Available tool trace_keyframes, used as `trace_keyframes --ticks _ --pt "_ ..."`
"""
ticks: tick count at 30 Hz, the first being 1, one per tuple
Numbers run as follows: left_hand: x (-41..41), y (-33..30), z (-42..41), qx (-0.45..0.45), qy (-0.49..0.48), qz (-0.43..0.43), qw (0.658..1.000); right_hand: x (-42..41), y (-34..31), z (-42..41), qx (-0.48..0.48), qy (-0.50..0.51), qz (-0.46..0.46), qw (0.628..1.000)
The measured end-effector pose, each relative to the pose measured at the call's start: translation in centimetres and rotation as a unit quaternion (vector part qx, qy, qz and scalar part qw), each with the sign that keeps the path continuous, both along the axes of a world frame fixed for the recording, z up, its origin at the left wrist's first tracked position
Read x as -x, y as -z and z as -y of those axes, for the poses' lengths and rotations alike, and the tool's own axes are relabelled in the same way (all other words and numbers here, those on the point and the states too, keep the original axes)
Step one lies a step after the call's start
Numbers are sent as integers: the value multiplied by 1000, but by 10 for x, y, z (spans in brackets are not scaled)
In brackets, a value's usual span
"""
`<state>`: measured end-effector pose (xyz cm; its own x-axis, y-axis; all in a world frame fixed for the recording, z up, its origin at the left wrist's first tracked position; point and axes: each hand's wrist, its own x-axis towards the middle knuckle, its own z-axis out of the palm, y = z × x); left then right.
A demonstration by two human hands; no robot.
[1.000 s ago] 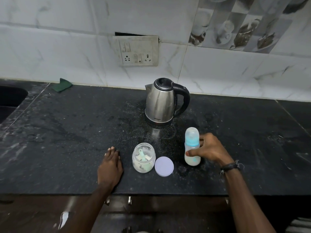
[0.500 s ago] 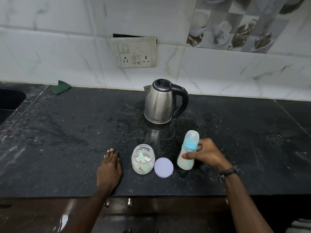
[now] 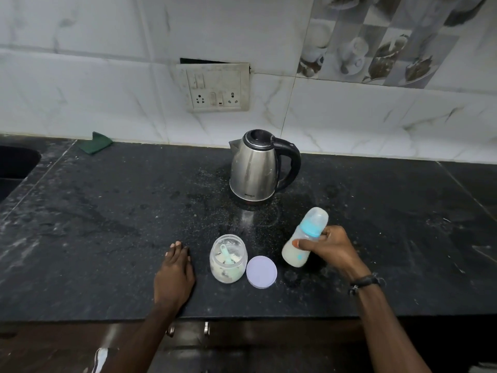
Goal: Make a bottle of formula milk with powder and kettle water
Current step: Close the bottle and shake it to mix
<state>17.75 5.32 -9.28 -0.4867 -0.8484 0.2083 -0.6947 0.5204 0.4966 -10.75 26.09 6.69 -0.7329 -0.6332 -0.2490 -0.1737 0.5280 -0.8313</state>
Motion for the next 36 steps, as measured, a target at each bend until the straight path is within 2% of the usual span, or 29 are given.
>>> trace_keyframes --ticks 4,7,11,13,14,18,21,23,25,28,32,36 --pt "0 2 -1 2 -1 5 1000 1 -6 1 4 -12 21 1000" --pt "0 0 0 -1 -4 4 1000 1 -13 1 -76 15 -77 994" --pt "1 1 -1 1 0 6 1000 4 -20 3 -60 9 -32 998" --pt "0 1 0 1 -3 5 1000 5 -23 2 -93 6 -78 993" --pt "0 1 -1 0 -2 6 1000 5 -24 3 -92 13 -93 991" --pt "0 0 -1 -4 -3 6 1000 4 -23 6 -64 -8 -35 997" --pt "0 0 -1 -5 -2 5 1000 3 -23 6 -98 4 -115 988" --pt "-1 0 -1 -4 -1 6 1000 3 -21 7 -72 -23 -74 994" --pt "-1 -1 -1 -3 -1 2 1000 2 -20 7 -71 -8 -38 997" --pt "1 -1 -1 -5 1 4 1000 1 -22 6 -84 7 -106 991" --pt "-1 0 -1 -3 -1 1 1000 5 -20 4 -41 -7 -42 998" --pt "1 0 -2 0 -3 -1 1000 6 -21 3 -54 -5 -89 995"
